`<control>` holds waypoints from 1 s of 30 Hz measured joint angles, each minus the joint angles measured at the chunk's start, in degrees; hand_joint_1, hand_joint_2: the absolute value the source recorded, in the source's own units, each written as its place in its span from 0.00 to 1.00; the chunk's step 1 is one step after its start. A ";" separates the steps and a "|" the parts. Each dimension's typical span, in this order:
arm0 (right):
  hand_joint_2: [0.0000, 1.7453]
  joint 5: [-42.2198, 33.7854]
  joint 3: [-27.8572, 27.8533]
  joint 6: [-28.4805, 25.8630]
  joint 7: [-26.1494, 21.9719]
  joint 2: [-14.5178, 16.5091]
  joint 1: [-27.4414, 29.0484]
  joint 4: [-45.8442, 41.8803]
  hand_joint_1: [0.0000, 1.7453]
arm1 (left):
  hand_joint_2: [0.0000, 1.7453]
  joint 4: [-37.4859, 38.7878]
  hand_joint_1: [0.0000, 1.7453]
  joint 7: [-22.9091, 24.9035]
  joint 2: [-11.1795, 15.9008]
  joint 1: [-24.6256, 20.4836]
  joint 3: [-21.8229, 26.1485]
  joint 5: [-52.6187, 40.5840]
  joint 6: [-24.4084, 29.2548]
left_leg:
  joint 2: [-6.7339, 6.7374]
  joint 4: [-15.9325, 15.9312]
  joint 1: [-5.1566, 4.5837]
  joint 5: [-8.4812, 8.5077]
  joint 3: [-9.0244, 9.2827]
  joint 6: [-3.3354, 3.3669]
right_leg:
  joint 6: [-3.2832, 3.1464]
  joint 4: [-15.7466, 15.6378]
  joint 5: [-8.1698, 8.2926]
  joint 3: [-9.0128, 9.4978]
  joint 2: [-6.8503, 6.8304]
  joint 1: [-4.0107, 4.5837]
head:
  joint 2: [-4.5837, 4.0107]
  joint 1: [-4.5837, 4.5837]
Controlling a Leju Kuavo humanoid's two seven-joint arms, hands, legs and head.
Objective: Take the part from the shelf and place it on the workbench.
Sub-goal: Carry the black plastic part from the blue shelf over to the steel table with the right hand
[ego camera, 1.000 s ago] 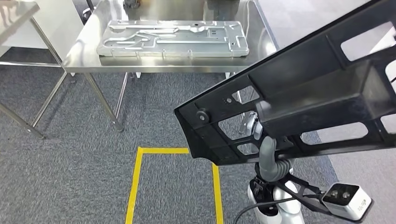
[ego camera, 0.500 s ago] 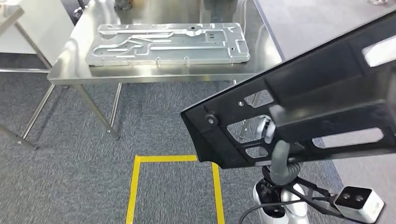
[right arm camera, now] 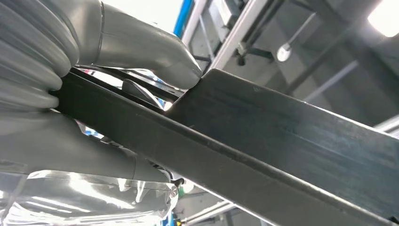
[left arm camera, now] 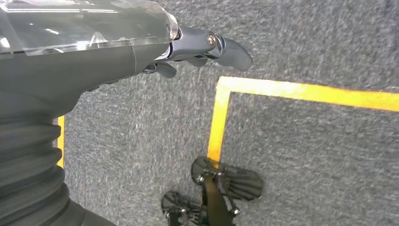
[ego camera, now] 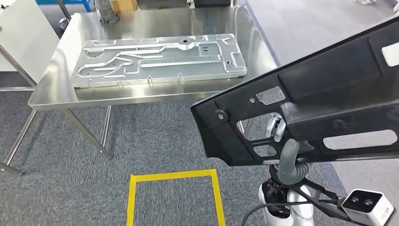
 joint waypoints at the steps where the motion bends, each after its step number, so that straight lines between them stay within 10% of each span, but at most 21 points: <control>1: 1.00 0.03 0.00 -0.08 -0.01 0.01 -0.06 -0.09 1.00 | 1.00 0.00 0.00 -0.02 0.01 -0.11 -0.01 -0.02 -0.02 | -0.04 -0.23 0.07 -0.34 0.56 0.34 | 0.35 2.53 0.48 -1.39 -0.38 -0.04 | 0.00 0.00; 5: 1.00 0.07 -0.01 -0.48 -0.01 0.01 -0.14 -0.16 1.00 | 1.00 0.00 0.00 -0.03 0.04 -0.17 -0.02 -0.03 -0.03 | -0.07 -0.72 0.18 -2.41 3.10 0.85 | 1.39 15.02 -3.74 -11.03 -1.55 -0.56 | 0.00 -0.01; 7: 1.00 0.10 -0.02 -0.66 -0.01 0.01 -0.17 -0.14 1.00 | 1.00 0.00 0.00 0.02 0.04 -0.15 -0.02 -0.03 -0.02 | -0.16 -0.73 0.19 -3.87 4.93 0.80 | 1.47 15.08 -6.08 -13.56 -1.71 -0.74 | 0.00 -0.01; 9: 1.00 0.15 -0.02 -0.81 -0.01 0.01 -0.22 -0.11 1.00 | 1.00 0.00 0.00 0.08 0.04 -0.16 -0.02 -0.02 0.01 | -0.24 -0.80 0.19 -5.46 6.96 0.58 | 1.11 9.42 -2.58 -13.29 -1.89 -0.71 | 0.00 0.00; 12: 1.00 0.17 0.00 -1.07 0.01 0.03 -0.23 -0.02 1.00 | 1.00 0.01 0.00 0.07 -0.04 -0.24 -0.02 0.06 0.13 | -0.26 -1.22 0.01 -7.53 9.18 -0.18 | -0.02 1.00 7.44 -12.11 -2.16 -0.14 | 0.00 0.01; 15: 1.00 0.15 0.06 -1.34 0.01 0.16 -0.32 -0.03 1.00 | 1.00 0.01 0.00 0.01 -0.06 -0.36 -0.02 0.20 0.27 | -0.22 -0.48 -0.04 -7.31 10.06 -1.29 | -1.14 -0.62 8.09 -10.67 -1.79 -0.04 | 0.00 -0.02; 18: 1.00 0.04 0.09 -1.41 0.00 0.28 -0.50 -0.04 1.00 | 1.00 0.00 0.00 -0.18 -0.07 -0.49 -0.02 0.33 0.28 | -0.26 7.64 0.14 -7.52 5.90 -1.76 | -2.14 -1.45 6.83 -8.30 -1.67 -0.21 | 0.00 -0.02; 22: 1.00 0.06 0.11 -1.65 0.01 0.30 -0.52 0.05 1.00 | 1.00 0.00 0.00 -0.32 -0.04 -0.20 -0.02 0.33 0.34 | -0.27 15.07 0.16 -14.13 -1.75 -2.17 | -2.42 -1.51 4.23 -5.29 -1.30 -0.03 | 0.00 -0.03; 24: 1.00 0.06 0.11 -1.69 0.02 0.30 -0.42 0.11 1.00 | 1.00 0.00 0.00 -0.33 -0.04 -0.07 -0.02 0.32 0.34 | -0.27 10.18 0.14 -11.55 -1.95 -1.92 | -2.27 -1.51 2.64 -3.15 -1.17 0.05 | 0.00 -0.03; 27: 1.00 0.08 0.13 -1.69 0.02 0.30 -0.10 0.22 1.00 | 1.00 0.00 0.00 -0.32 -0.01 0.30 -0.02 0.33 0.41 | -0.39 1.60 -0.22 -1.44 -1.12 -1.15 | -1.63 -1.21 0.28 -0.93 -0.89 0.30 | 0.00 -0.01; 30: 1.00 0.26 0.17 -1.80 0.01 0.29 0.06 0.26 1.00 | 1.00 0.00 0.00 -0.39 -0.05 0.26 -0.02 0.42 0.45 | -0.47 0.41 -0.26 -0.11 -0.05 -0.35 | -0.69 -0.06 -0.34 -0.48 -0.67 0.32 | 0.00 -0.01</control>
